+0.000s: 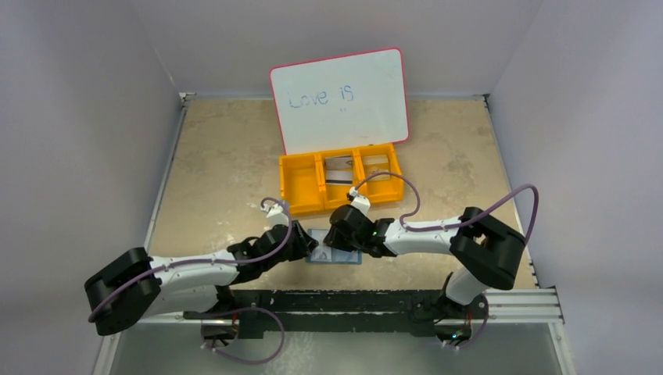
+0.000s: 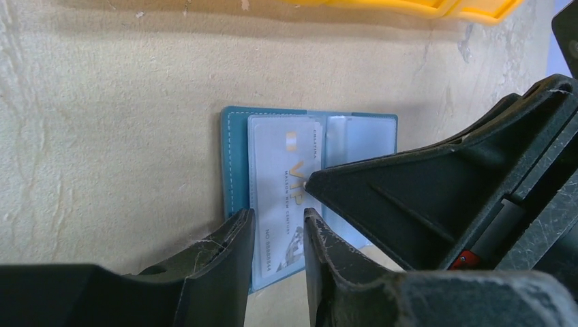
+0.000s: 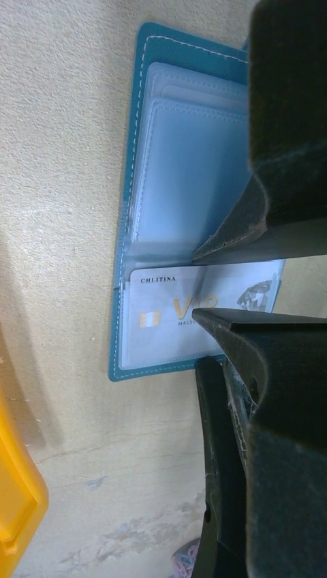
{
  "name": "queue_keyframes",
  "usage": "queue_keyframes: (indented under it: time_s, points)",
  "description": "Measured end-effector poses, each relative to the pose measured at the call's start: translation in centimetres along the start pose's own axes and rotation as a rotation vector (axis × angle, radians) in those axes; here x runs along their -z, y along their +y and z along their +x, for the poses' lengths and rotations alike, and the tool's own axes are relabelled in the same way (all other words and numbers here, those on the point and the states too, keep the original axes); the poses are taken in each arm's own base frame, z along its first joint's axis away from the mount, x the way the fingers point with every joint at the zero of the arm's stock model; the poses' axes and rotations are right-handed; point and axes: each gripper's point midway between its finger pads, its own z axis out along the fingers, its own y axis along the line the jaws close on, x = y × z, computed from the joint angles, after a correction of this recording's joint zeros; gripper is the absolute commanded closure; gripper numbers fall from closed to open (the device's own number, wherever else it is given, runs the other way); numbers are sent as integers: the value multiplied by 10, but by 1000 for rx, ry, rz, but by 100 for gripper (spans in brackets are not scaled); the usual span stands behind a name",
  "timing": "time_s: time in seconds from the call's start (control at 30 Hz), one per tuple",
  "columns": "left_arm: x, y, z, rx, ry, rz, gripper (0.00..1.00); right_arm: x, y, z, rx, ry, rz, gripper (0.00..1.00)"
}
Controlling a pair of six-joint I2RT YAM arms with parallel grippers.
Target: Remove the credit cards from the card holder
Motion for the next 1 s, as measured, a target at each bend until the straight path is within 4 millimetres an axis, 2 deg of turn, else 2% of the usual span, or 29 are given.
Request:
queue_keyframes:
  time_s: [0.23, 0.37, 0.57, 0.87, 1.0]
  points:
    - [-4, 0, 4, 11, 12, 1, 69, 0, 0, 0, -3, 0, 0, 68]
    - [-4, 4, 5, 15, 13, -15, 63, 0, 0, 0, -3, 0, 0, 68]
    - [-2, 7, 3, 12, 5, -34, 63, 0, 0, 0, -3, 0, 1, 68]
    - [-10, 3, 7, 16, 19, -12, 75, 0, 0, 0, -4, -1, 2, 68]
    - [-11, -2, 10, 20, 33, 11, 87, 0, 0, 0, -7, 0, 2, 68]
